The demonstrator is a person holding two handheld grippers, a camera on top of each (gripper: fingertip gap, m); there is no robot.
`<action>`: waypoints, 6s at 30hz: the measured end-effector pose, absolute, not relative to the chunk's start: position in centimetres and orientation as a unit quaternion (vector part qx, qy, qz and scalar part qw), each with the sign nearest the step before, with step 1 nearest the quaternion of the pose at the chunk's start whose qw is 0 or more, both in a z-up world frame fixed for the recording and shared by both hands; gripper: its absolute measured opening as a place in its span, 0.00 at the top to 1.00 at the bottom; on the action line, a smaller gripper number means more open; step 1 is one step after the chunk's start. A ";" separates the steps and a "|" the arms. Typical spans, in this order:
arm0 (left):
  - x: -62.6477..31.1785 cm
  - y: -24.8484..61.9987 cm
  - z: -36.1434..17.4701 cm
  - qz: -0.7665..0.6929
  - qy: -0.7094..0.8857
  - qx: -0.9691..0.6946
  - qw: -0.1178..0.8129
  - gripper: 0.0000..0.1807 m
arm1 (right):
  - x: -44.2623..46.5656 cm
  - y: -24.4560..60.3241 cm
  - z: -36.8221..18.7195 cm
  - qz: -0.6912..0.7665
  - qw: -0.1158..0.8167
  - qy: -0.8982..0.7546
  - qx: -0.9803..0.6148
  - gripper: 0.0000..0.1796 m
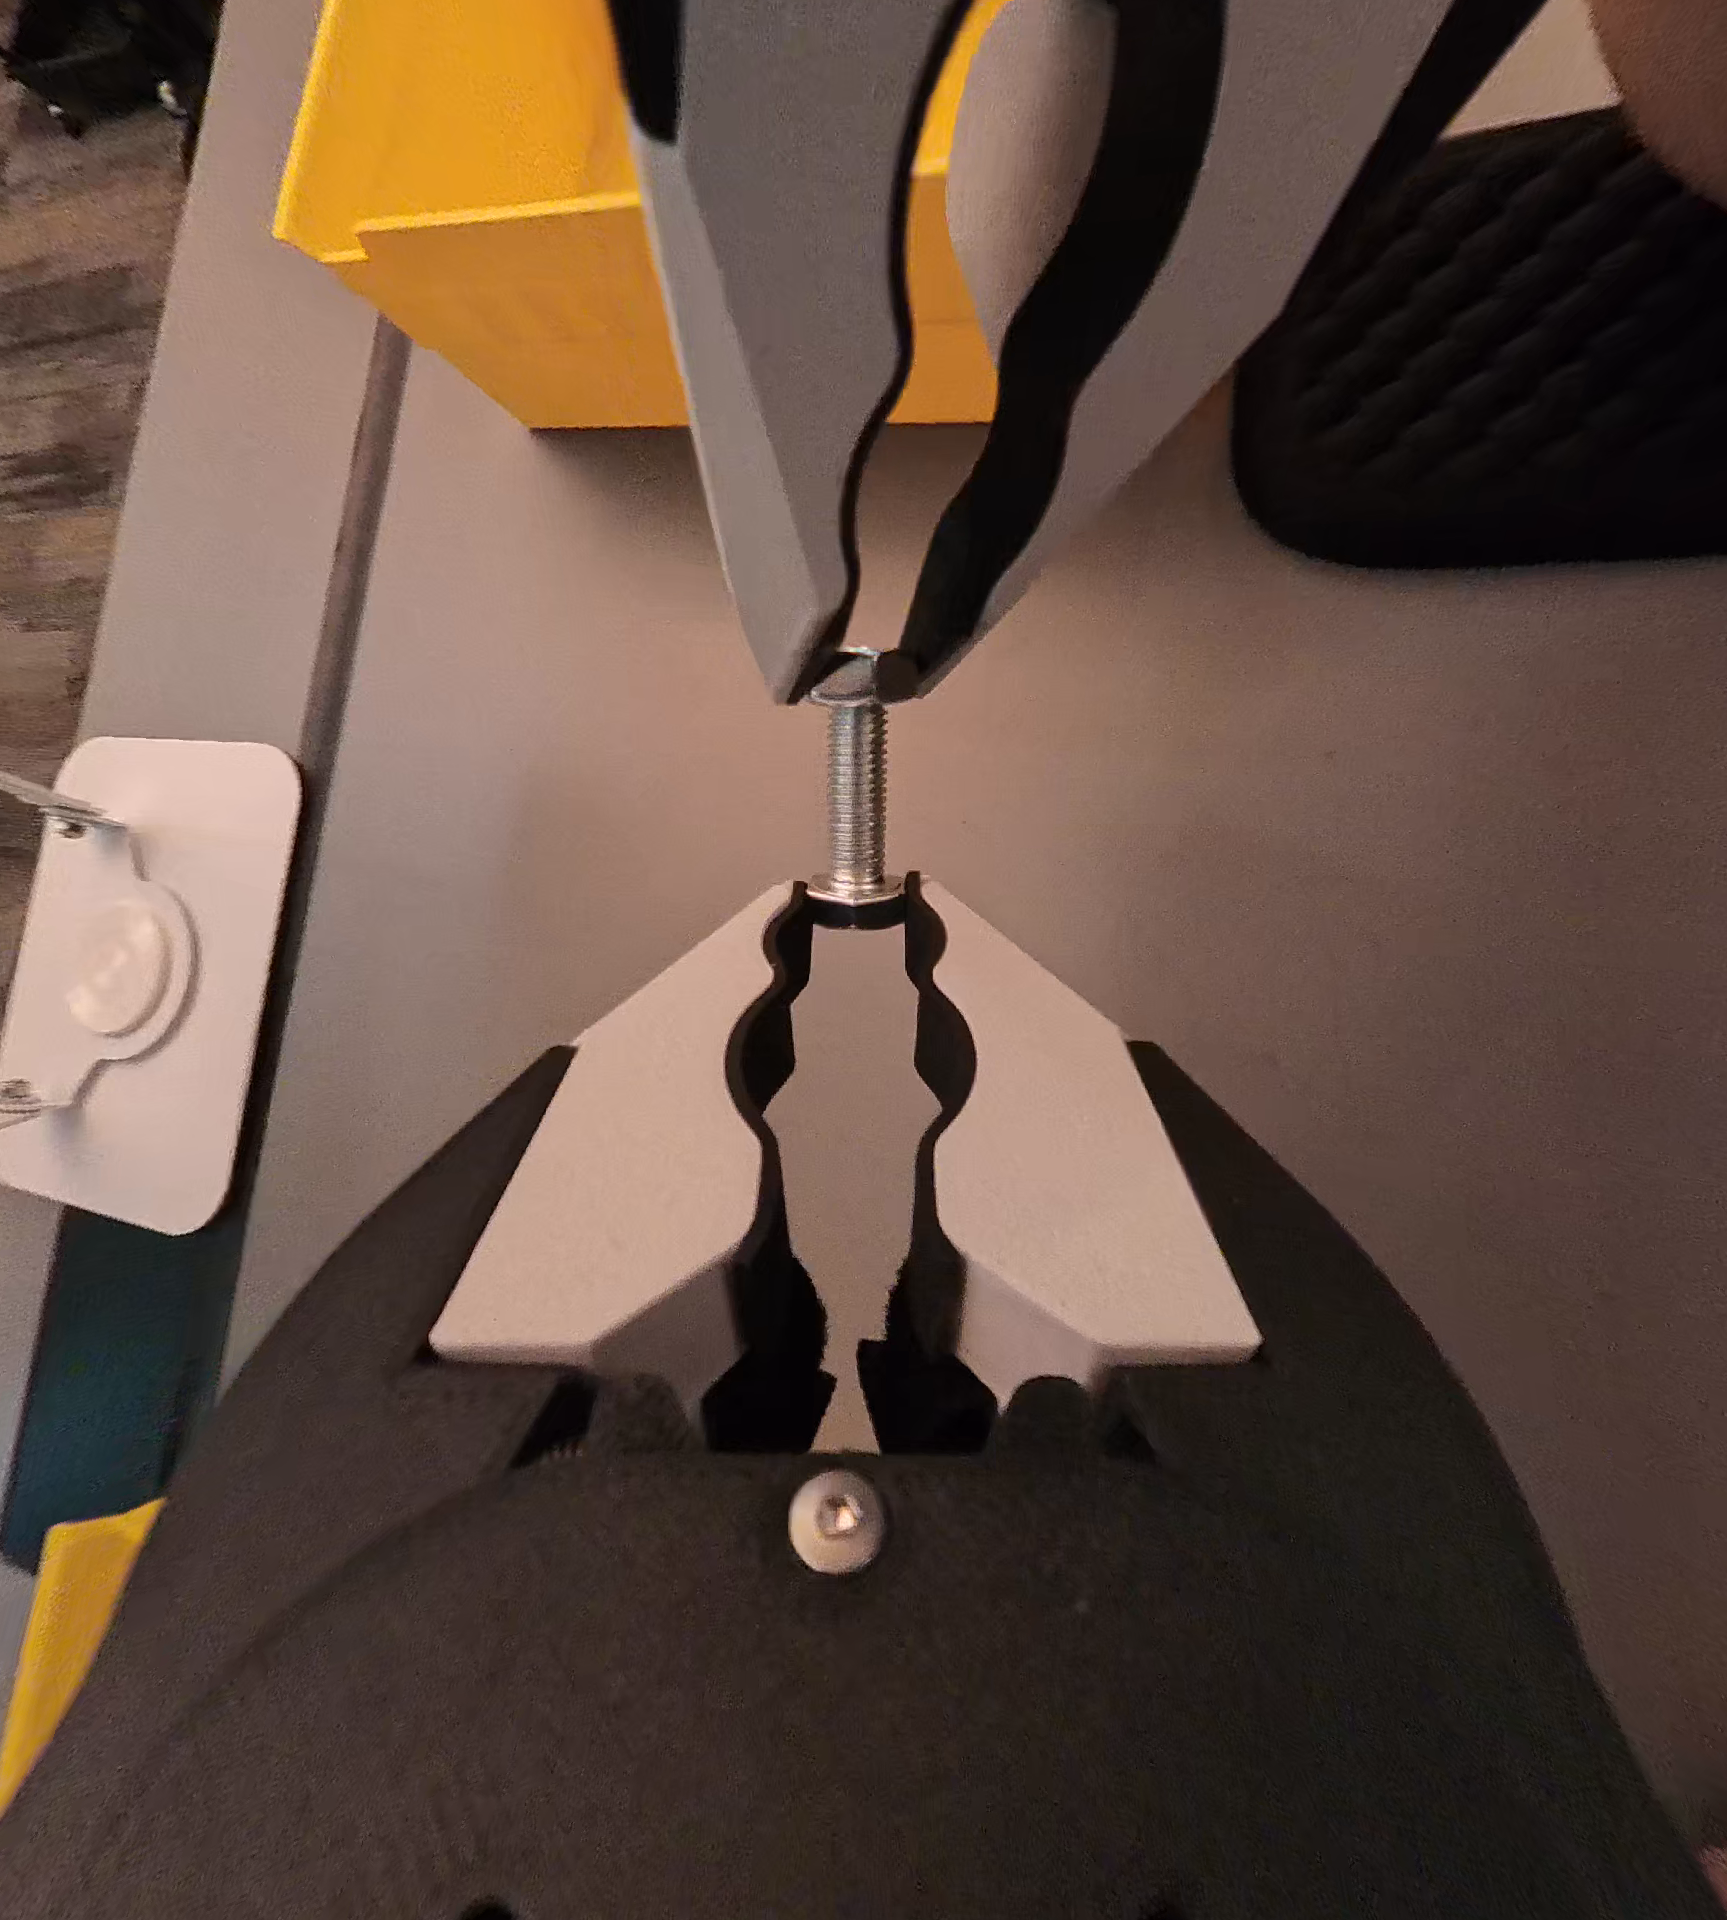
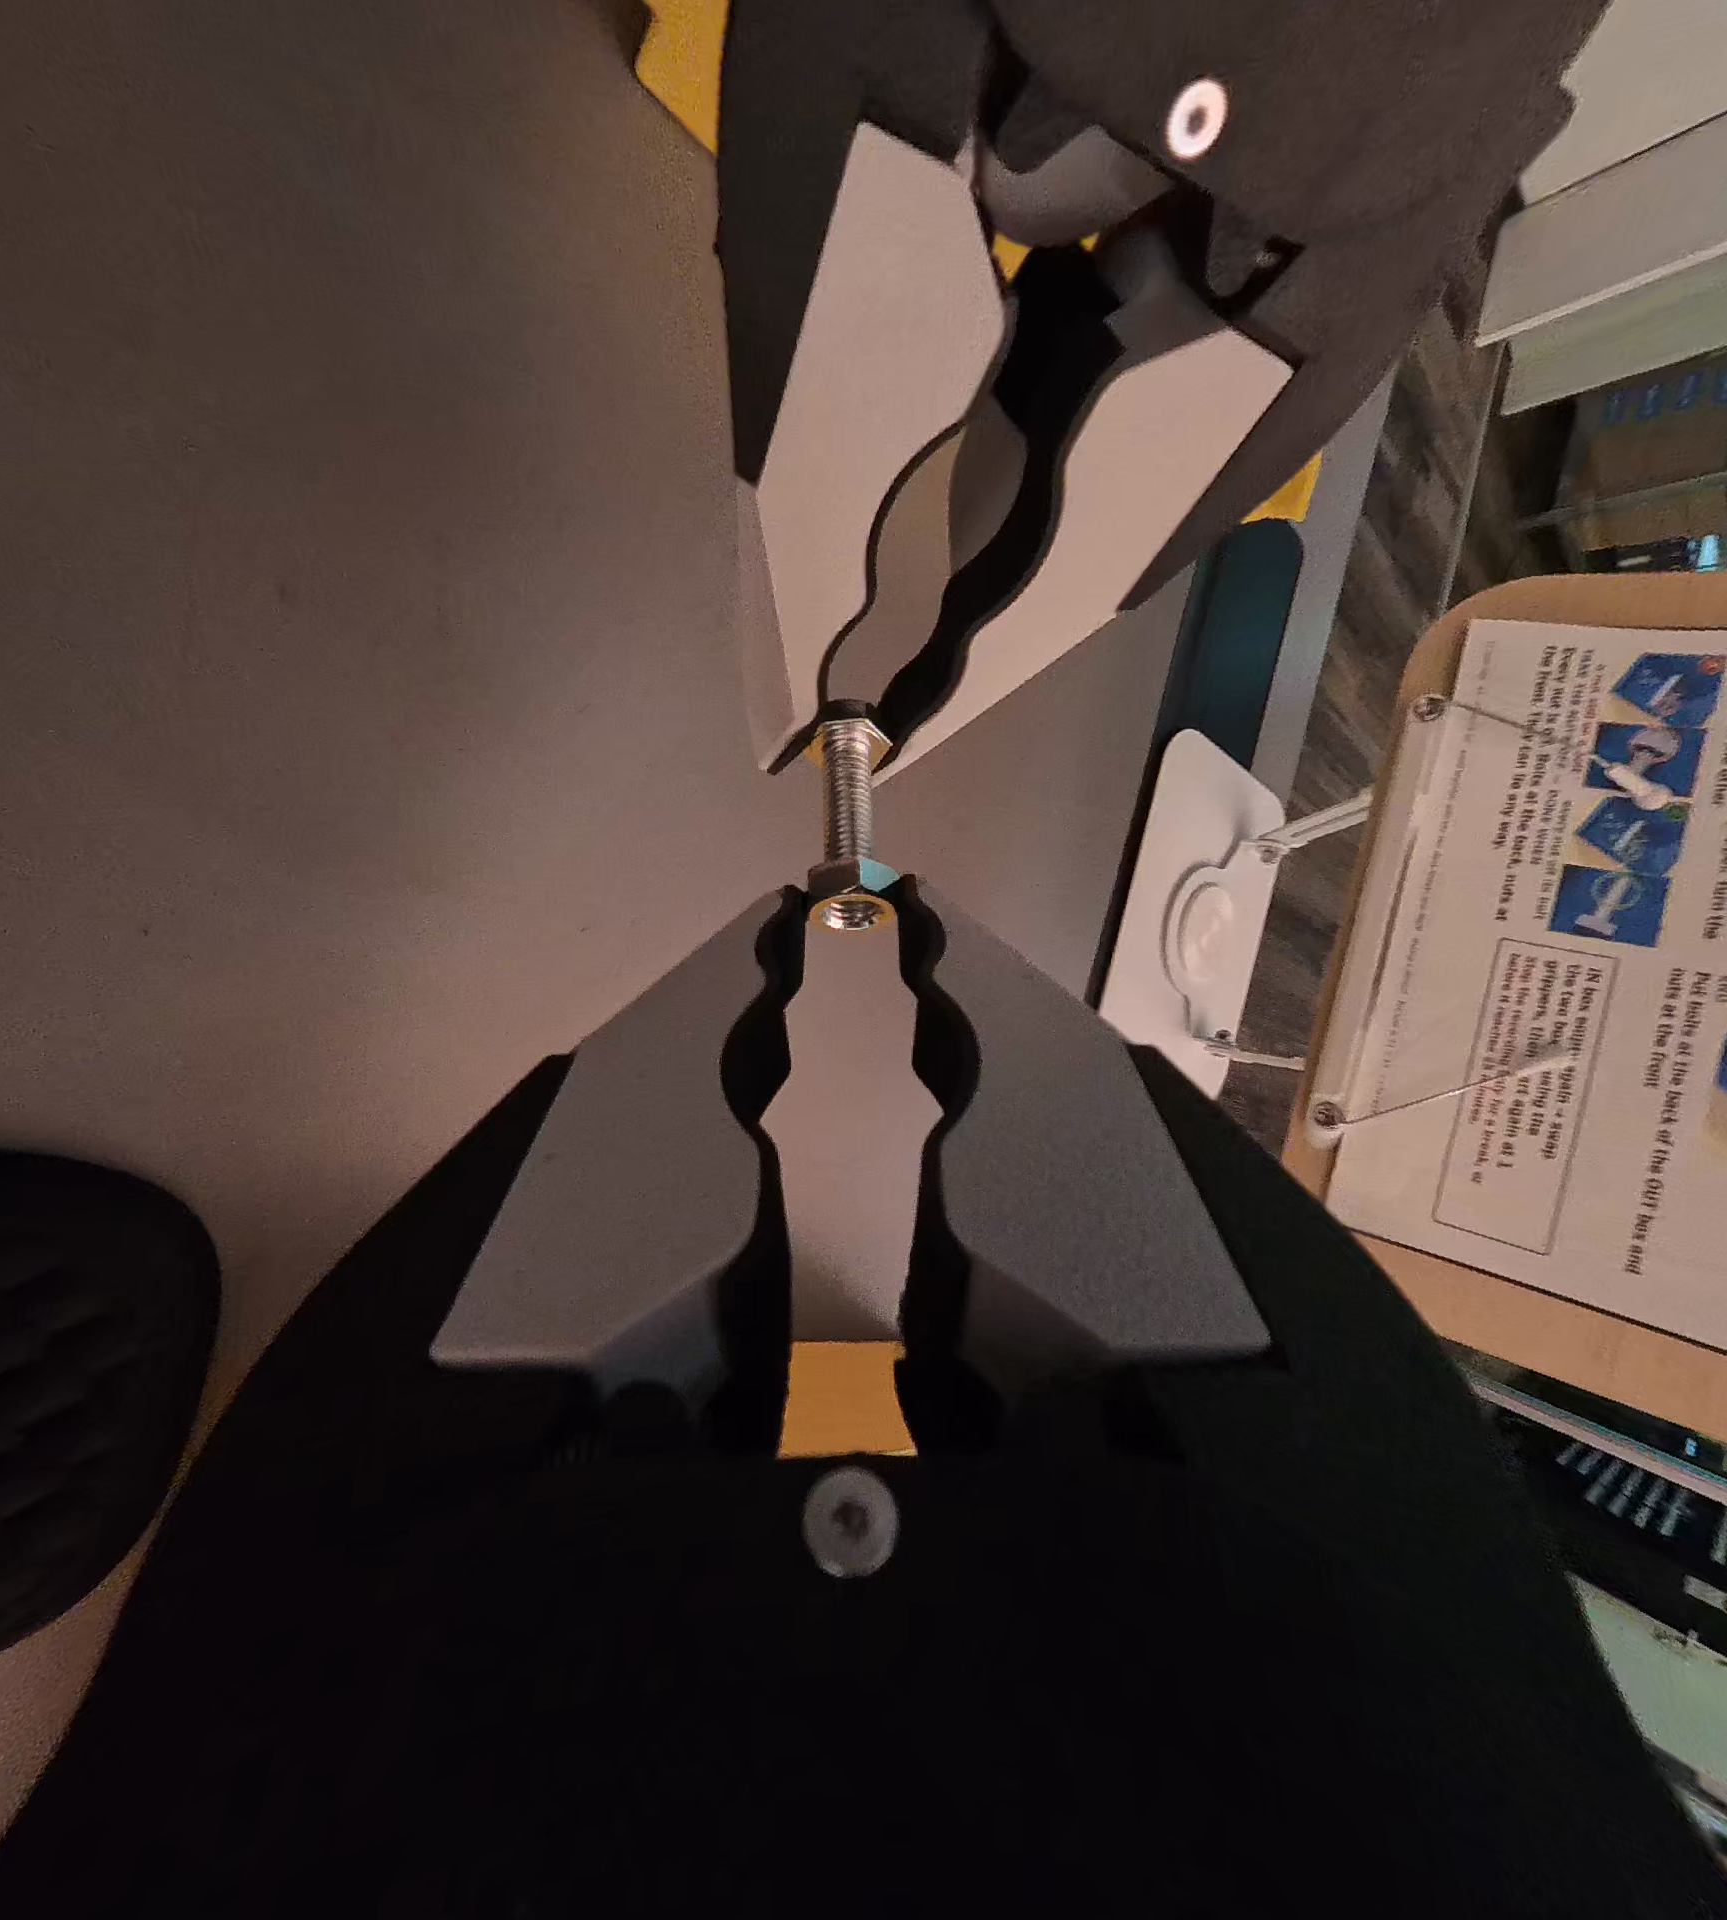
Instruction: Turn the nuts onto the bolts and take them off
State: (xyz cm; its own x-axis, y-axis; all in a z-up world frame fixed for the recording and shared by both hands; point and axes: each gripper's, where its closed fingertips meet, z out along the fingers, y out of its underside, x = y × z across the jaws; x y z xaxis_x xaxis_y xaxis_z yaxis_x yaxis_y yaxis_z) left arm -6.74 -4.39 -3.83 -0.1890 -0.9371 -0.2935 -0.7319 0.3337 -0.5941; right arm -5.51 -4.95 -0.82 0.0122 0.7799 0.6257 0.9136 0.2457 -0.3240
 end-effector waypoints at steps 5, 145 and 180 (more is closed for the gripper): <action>-6.8 -3.9 -2.8 -0.148 0.753 -0.537 0.351 0.91 | -5.6 -4.6 0.0 -0.053 0.379 -0.652 -0.655 0.91; -10.4 -3.1 14.5 -0.502 0.438 -0.487 0.565 0.91 | -14.0 -9.3 16.5 0.294 0.675 -0.439 -0.515 0.52; -11.7 -4.7 15.7 -0.534 0.455 -0.451 0.552 0.91 | -12.7 -8.3 17.1 0.268 0.692 -0.401 -0.537 0.55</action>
State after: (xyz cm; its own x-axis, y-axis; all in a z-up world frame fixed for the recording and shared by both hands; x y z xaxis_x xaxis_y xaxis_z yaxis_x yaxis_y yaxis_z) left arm -11.73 -4.70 15.67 0.0160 -0.9996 -0.0211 0.1800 0.0236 -0.9834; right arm -12.68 -8.31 17.08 0.5341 0.8022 0.2667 0.0596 0.2789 -0.9585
